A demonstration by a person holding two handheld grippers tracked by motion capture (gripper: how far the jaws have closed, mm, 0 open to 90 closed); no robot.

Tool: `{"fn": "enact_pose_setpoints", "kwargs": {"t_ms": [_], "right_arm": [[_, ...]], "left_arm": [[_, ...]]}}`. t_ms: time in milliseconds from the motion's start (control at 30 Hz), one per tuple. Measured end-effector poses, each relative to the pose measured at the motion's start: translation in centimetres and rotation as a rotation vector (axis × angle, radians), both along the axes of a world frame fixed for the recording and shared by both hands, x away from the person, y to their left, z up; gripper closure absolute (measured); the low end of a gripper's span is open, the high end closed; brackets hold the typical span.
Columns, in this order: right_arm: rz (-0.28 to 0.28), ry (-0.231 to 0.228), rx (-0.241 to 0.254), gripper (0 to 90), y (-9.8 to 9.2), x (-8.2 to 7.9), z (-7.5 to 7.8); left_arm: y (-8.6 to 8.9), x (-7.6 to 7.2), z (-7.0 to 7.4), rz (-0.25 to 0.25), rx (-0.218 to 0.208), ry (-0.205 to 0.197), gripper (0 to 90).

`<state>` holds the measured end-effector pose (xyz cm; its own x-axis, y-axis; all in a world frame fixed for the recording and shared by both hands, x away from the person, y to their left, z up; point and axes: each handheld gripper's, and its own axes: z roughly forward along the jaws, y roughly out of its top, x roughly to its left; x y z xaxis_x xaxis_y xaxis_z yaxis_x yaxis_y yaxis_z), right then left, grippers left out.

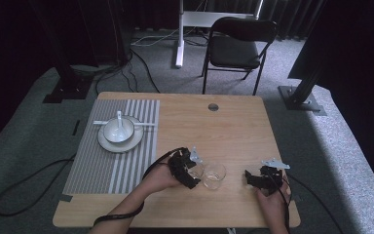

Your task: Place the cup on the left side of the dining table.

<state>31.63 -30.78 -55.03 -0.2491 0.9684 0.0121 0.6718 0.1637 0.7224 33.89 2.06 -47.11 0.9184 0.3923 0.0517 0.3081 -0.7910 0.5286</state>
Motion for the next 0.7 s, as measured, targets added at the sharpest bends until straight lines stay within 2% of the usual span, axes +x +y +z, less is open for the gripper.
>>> {"fn": "enact_pose_setpoints", "kwargs": {"t_ms": [133,300,467,533,700], "right_arm": [[0.000,0.000,0.000,12.3,0.0,0.0,0.0],[0.001,-0.001,-0.001,12.4,0.0,0.0,0.0],[0.000,0.000,0.000,12.3,0.0,0.0,0.0],[-0.001,0.000,0.001,12.4,0.0,0.0,0.0],[0.000,0.000,0.000,12.4,0.0,0.0,0.0]], "left_arm": [[0.0,0.0,0.3,0.012,-0.013,-0.012,18.6],[0.0,-0.2,1.2,0.002,-0.021,-0.027,18.6],[0.2,-0.2,2.0,0.000,-0.025,-0.014,18.6],[0.2,-0.2,2.2,0.008,-0.020,-0.031,18.6],[0.4,-0.5,3.1,0.003,-0.029,-0.040,18.6]]}}
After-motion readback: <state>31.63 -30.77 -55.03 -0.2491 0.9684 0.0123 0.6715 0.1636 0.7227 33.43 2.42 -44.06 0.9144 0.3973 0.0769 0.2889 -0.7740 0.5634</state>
